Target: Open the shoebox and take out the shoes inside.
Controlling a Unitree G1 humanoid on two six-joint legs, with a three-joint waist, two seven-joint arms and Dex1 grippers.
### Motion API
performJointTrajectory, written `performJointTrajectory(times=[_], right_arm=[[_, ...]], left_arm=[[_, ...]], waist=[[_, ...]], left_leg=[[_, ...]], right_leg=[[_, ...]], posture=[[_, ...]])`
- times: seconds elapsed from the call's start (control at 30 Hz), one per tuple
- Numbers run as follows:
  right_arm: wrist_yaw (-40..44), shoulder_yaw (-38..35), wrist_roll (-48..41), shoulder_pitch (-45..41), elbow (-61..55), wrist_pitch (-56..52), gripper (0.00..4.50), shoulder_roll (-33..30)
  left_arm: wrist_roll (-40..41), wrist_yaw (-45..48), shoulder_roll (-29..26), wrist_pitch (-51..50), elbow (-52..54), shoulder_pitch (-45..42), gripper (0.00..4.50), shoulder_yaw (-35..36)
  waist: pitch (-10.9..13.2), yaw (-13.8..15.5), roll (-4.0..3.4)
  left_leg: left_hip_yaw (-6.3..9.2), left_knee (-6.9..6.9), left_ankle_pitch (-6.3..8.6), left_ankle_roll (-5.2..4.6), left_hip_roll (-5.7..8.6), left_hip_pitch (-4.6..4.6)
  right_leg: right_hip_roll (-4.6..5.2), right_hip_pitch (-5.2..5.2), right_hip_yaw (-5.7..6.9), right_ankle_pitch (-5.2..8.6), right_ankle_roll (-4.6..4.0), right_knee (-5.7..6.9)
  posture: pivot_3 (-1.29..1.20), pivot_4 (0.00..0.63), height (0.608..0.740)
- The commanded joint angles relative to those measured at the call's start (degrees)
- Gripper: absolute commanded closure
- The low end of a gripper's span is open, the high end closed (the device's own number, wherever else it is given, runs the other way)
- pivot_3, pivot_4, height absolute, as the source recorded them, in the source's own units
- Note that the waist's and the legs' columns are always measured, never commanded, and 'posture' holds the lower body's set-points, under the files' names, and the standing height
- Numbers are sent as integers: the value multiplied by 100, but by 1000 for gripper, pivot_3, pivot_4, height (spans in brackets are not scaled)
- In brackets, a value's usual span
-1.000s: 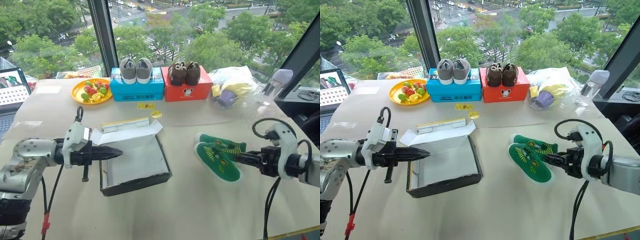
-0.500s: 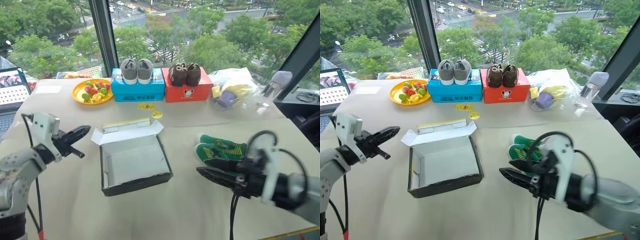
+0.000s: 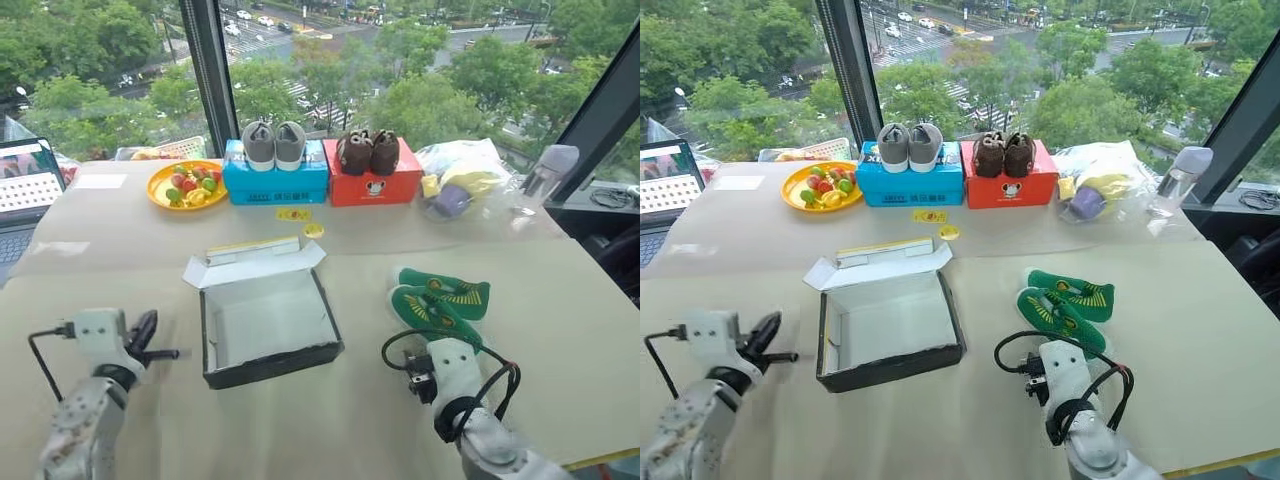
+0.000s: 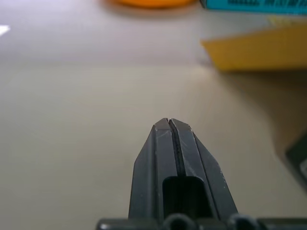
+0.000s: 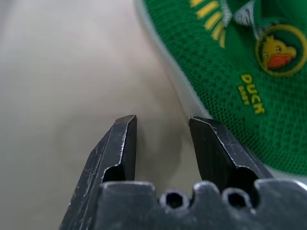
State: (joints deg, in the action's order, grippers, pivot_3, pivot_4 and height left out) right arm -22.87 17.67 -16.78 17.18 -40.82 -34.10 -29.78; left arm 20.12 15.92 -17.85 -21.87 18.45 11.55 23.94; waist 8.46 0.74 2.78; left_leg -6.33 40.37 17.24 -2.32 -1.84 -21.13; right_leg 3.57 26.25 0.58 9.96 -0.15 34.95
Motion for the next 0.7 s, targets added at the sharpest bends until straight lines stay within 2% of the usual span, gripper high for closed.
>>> performJointTrajectory(times=[0.03,0.1,0.27,0.7], right_arm=[[-47,-93,933,92,444,670,2209,237],[28,-124,1160,140,566,905,2209,487],[304,-119,1600,104,671,989,2209,870],[812,-573,2187,274,838,1203,2209,1443]], left_arm=[[-307,-104,192,326,509,210,4500,-471],[-511,-103,267,501,562,401,4500,-708],[-546,-97,344,744,406,511,4500,-779],[-534,43,362,1159,180,575,4500,-850]], waist=[[-1,2,1],[-2,-5,3],[-5,-17,-1],[-2,-21,-5]], left_leg=[[0,1,1,-1,0,-1],[-4,2,4,-1,2,-2],[-2,-2,3,-4,-6,1],[1,-6,6,-9,-10,-3]], right_leg=[[2,-1,-1,0,0,-3],[10,0,-2,0,0,-4],[2,7,1,0,0,4],[0,12,6,2,-2,-1]], posture=[[0,150,731],[0,150,731],[0,150,731],[0,150,731]])
